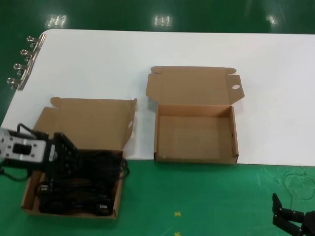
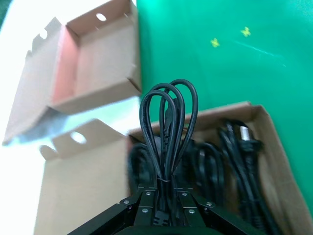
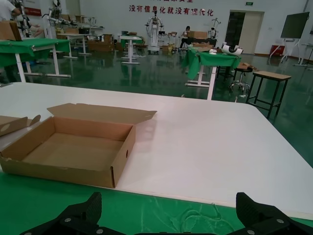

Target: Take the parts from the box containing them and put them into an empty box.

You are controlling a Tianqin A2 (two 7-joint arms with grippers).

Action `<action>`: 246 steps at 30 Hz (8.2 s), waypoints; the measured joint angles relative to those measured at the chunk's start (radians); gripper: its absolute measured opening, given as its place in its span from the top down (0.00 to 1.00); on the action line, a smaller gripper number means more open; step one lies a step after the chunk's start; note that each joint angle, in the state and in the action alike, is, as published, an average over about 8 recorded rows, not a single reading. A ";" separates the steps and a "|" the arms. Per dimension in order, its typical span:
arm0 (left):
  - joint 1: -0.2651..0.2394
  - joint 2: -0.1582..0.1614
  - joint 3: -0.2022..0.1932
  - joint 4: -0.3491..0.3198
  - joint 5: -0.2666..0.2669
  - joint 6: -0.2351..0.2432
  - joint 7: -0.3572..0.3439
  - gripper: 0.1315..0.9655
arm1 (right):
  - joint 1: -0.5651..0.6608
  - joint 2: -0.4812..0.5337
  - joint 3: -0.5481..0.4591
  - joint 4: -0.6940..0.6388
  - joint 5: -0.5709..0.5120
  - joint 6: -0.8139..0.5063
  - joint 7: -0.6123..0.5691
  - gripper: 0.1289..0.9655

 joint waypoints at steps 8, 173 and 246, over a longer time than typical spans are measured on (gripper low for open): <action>0.034 -0.044 -0.003 -0.236 -0.019 0.089 -0.121 0.92 | 0.000 0.000 0.000 0.000 0.000 0.000 0.000 0.00; 1.424 0.142 -0.441 -1.469 -0.433 -1.105 -0.931 0.00 | 0.000 0.000 0.000 0.000 0.000 0.000 0.000 0.00; 1.495 0.134 -0.469 -1.532 -0.442 -1.158 -0.967 0.00 | 0.000 0.000 0.000 0.000 0.000 0.000 0.000 0.00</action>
